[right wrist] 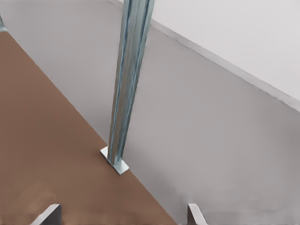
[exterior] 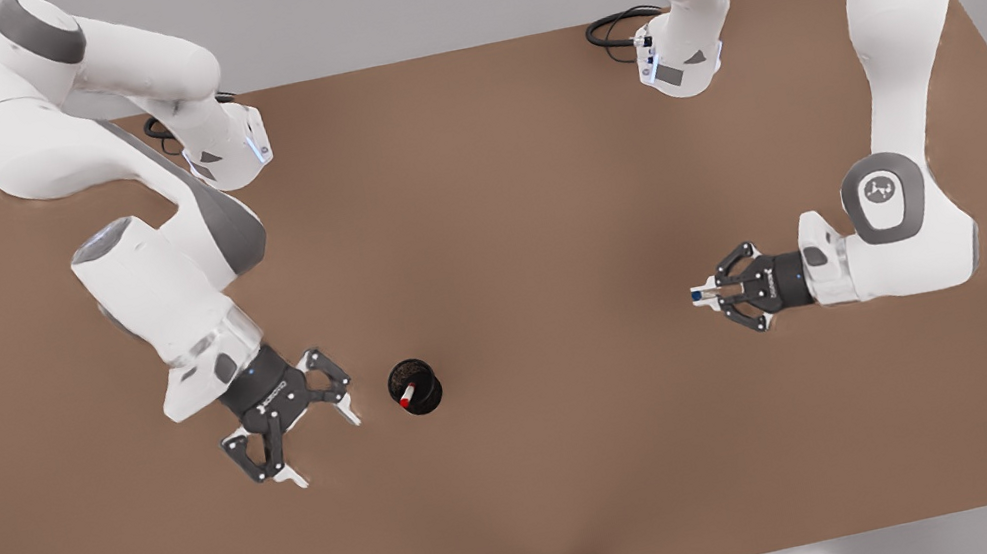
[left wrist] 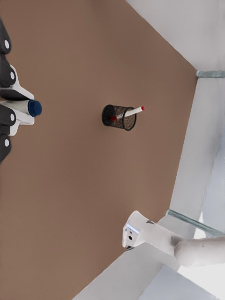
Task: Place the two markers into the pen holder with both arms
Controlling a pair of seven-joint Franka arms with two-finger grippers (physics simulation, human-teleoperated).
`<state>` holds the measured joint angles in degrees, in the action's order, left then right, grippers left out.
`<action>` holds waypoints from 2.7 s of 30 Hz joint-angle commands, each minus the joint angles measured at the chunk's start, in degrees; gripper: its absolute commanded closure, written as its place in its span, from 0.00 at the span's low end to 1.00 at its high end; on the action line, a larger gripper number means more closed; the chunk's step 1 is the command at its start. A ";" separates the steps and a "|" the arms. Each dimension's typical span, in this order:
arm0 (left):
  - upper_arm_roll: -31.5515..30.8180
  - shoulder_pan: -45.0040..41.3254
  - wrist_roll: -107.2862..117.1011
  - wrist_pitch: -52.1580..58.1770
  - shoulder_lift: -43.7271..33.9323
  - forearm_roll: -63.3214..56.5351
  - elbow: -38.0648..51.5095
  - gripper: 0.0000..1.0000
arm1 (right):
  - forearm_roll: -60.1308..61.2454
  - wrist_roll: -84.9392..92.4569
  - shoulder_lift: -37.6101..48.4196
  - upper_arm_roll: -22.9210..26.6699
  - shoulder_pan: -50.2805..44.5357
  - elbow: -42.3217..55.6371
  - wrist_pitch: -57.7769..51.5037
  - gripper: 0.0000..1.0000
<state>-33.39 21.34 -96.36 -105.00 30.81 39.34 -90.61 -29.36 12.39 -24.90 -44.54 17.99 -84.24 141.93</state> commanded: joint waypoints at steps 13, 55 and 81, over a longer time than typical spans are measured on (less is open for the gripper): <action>-0.09 -27.93 -18.25 -46.26 3.82 22.10 -0.88 0.79 | 27.87 -12.48 22.09 58.86 -33.63 -8.05 -48.59 0.00; 6.41 -59.75 -0.41 -75.79 29.58 22.63 29.79 0.79 | 27.87 -12.04 15.93 41.73 -18.87 -1.02 -47.27 0.00; 29.52 -28.81 97.24 15.44 -24.21 -46.81 7.73 0.00 | 29.18 -11.87 15.76 41.73 -18.87 -0.93 -47.19 0.00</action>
<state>-2.07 -8.48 -53.89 -103.31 10.59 1.06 -78.59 -0.28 0.56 -9.18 -2.81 -0.89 -85.19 94.74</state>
